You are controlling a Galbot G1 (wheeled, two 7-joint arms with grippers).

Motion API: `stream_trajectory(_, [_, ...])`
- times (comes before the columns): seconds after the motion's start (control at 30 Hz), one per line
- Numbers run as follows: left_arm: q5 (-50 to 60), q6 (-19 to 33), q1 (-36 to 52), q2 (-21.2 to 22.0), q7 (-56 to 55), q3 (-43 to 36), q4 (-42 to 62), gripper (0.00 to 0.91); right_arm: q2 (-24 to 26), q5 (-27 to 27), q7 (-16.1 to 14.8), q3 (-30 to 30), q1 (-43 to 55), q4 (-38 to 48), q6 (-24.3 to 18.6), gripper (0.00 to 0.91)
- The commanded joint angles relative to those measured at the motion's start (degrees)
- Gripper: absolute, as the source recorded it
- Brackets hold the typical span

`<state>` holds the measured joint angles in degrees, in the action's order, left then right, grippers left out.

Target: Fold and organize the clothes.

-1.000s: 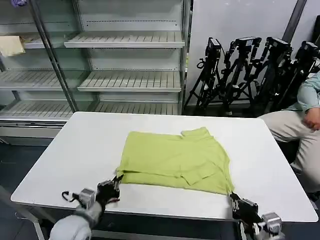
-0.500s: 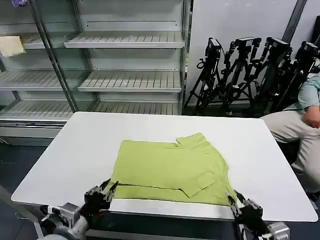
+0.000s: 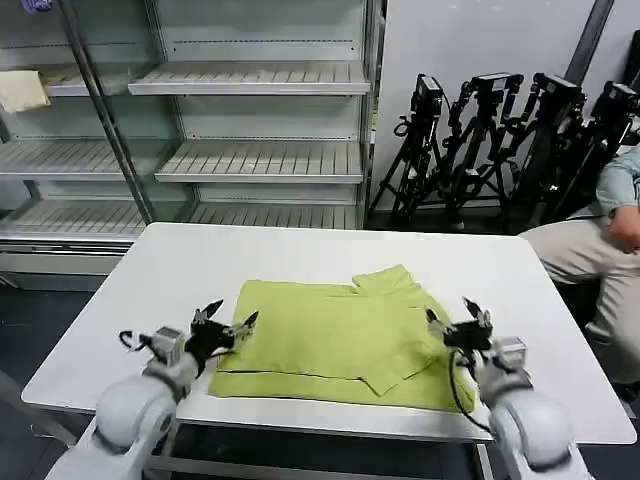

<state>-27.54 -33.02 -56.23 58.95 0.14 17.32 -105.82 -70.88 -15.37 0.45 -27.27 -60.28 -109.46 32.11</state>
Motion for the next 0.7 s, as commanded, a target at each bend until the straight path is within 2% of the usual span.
stream_trajectory(0.03, [-1.78, 0.03, 17.76, 1.25, 0.70, -8.31, 18.09, 0.907, -3.22, 0.27, 1.79, 8.30, 20.68, 20.98, 1.00, 0.907])
stream_trajectory(0.17, [-3.66, -0.01, 21.18, 3.11, 0.46, -8.96, 22.87, 0.907, -5.25, 0.25, 2.33, 9.02, 24.72, 28.44, 0.99, 0.907])
stream_trajectory(0.27, [-3.89, 0.00, 22.04, 2.98, 0.49, -8.77, 25.52, 0.907, -5.92, 1.32, 2.90, 9.59, 26.04, 31.34, 1.04, 0.907])
stream_trajectory(0.63, [-6.17, -0.08, 20.72, 2.25, 0.98, -8.23, 27.35, 0.907, -8.41, 1.59, 2.35, 10.63, 27.80, 35.52, 1.07, 0.907])
stream_trajectory(0.67, [-6.08, -0.09, 20.51, 2.19, 1.12, -8.23, 27.32, 0.907, -8.38, 1.58, 2.38, 10.72, 27.82, 35.77, 1.08, 0.836])
stream_trajectory(0.7, [-6.07, -0.10, 20.39, 2.22, 1.20, -8.20, 27.34, 0.907, -8.33, 1.58, 2.59, 10.81, 27.80, 36.05, 1.09, 0.564])
